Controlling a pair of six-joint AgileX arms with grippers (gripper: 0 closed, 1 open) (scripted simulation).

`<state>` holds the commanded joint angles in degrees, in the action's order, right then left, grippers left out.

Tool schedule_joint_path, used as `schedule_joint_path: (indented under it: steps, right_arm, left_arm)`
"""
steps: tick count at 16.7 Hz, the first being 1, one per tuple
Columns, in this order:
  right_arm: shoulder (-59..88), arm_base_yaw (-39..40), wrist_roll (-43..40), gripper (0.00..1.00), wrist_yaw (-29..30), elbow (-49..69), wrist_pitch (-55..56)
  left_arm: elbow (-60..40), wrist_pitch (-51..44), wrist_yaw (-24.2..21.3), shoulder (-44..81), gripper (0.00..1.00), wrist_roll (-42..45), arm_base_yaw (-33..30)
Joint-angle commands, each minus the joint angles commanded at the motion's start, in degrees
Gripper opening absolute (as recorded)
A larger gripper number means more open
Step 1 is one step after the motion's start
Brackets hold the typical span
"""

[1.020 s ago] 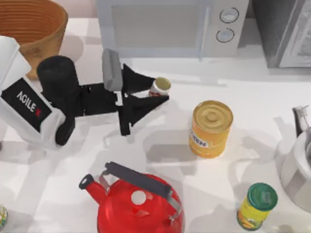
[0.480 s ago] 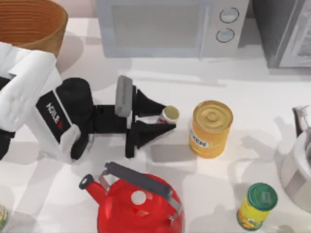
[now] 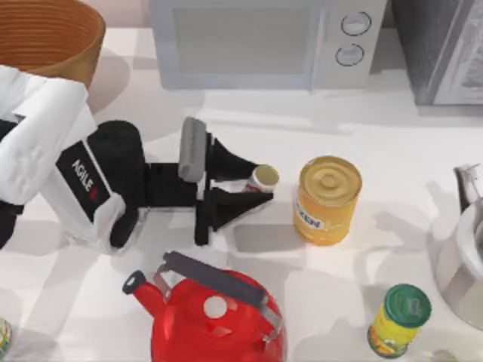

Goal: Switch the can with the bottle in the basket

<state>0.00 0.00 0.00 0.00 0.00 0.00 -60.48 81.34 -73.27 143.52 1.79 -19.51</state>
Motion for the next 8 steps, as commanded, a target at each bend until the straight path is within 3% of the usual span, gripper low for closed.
schedule_joint_path:
  steps: [8]
  right_arm:
    - [0.0, 0.0, 0.0, 1.0, 0.0, 0.0, 0.0]
  left_arm:
    - [0.0, 0.0, 0.0, 0.0, 0.98, 0.0, 0.0]
